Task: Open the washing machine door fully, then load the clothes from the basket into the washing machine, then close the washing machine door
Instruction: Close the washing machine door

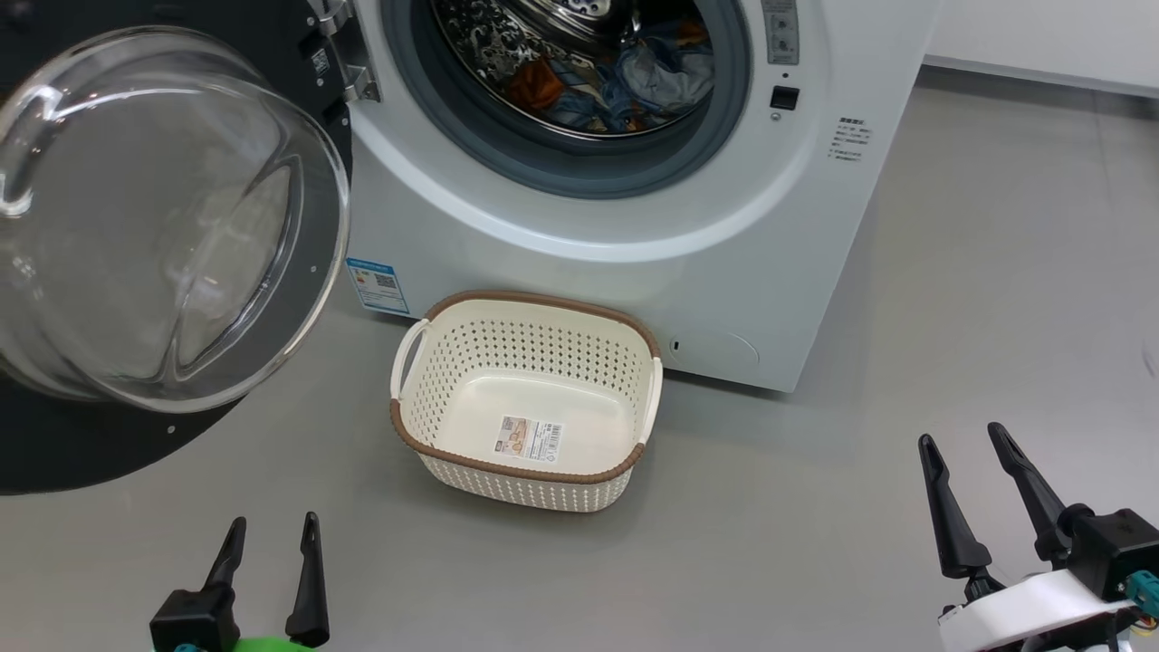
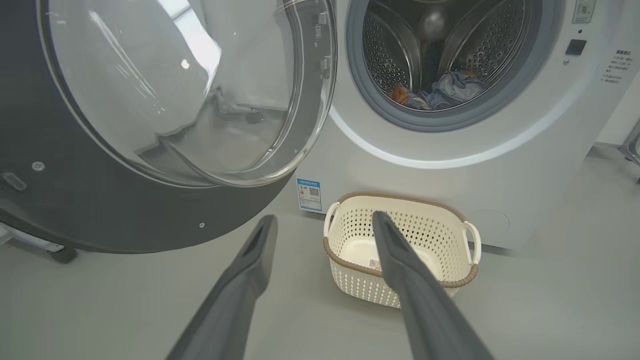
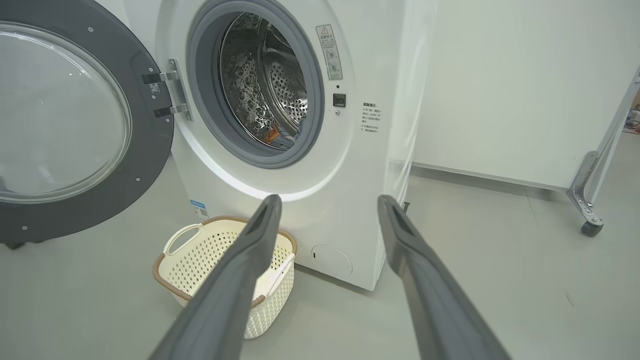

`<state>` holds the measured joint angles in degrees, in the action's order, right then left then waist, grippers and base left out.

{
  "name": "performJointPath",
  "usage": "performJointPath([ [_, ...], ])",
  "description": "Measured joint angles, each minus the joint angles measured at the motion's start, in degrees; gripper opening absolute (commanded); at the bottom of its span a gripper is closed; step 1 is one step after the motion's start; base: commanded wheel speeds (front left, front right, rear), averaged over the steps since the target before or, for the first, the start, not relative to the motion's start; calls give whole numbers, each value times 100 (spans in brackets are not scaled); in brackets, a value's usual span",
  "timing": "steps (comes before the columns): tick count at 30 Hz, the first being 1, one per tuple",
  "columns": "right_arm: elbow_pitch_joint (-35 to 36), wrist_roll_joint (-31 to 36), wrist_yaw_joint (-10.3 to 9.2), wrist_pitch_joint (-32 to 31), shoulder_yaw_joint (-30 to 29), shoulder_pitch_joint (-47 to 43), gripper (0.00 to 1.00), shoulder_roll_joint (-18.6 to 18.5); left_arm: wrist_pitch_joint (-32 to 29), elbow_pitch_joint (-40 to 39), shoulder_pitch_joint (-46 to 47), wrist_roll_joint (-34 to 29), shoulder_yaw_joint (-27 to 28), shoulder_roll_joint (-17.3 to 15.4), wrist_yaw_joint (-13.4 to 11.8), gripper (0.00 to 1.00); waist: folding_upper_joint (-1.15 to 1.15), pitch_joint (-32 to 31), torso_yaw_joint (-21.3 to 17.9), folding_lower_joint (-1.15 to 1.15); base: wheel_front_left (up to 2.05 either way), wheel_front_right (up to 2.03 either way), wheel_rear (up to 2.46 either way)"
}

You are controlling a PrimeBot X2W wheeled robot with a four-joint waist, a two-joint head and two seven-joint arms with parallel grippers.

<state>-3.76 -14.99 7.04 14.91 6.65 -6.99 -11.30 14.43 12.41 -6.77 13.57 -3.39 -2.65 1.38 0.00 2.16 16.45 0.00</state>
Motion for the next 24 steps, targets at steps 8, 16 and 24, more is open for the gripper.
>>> performJointPath([
  [8,-9,0,0,0,52,55,100,-2,0,-24,0,1,-9,0,-58,100,0,-9,430,0,0,0,0],
  [16,-21,0,0,0,140,69,100,0,0,-42,-2,15,7,0,-99,100,0,-48,709,0,0,0,0],
  [24,-42,0,0,0,221,93,100,0,0,-102,-12,16,74,0,-135,100,0,-78,773,0,0,0,0],
])
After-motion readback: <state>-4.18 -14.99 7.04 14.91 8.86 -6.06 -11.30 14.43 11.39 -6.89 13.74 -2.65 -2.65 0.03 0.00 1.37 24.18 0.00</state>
